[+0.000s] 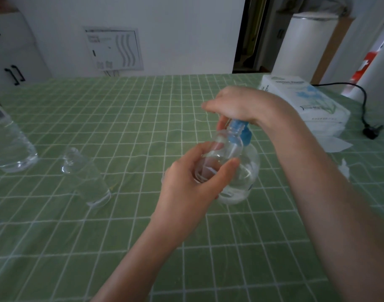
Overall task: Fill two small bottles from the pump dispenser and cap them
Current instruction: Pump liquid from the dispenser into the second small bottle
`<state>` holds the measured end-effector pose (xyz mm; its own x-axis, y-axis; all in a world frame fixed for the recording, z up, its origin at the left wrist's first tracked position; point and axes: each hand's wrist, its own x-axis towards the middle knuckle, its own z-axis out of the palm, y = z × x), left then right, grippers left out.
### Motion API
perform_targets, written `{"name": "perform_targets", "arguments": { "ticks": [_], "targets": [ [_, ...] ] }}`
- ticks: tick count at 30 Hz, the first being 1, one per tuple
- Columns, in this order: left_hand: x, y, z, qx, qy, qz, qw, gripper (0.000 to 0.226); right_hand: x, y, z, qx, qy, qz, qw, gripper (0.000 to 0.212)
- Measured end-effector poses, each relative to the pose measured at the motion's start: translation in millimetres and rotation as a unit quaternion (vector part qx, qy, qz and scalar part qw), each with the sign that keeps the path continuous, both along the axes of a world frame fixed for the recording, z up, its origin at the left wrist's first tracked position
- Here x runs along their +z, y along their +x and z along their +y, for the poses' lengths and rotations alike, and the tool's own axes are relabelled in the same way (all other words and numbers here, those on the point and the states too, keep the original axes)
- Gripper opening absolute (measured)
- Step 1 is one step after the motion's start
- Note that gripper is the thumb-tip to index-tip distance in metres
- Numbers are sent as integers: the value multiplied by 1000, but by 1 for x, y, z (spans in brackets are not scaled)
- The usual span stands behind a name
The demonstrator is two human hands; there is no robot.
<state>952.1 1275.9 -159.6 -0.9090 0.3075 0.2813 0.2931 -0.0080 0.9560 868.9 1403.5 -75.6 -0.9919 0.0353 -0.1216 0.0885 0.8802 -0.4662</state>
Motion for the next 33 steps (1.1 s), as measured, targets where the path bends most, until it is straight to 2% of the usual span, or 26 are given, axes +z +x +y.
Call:
{"name": "perform_targets", "arguments": {
  "ticks": [13, 25, 33],
  "targets": [
    [-2, 1, 0, -3, -1, -3, 1000, 27, -11, 1, 1, -14, -25, -14, 1000, 38],
    [0, 0, 0, 13, -8, -5, 1000, 29, -3, -4, 2, -7, 0, 11, 1000, 51],
    [-2, 0, 0, 16, -17, -1, 1000, 26, -8, -4, 3, 0, -10, -7, 1000, 39]
  ]
}}
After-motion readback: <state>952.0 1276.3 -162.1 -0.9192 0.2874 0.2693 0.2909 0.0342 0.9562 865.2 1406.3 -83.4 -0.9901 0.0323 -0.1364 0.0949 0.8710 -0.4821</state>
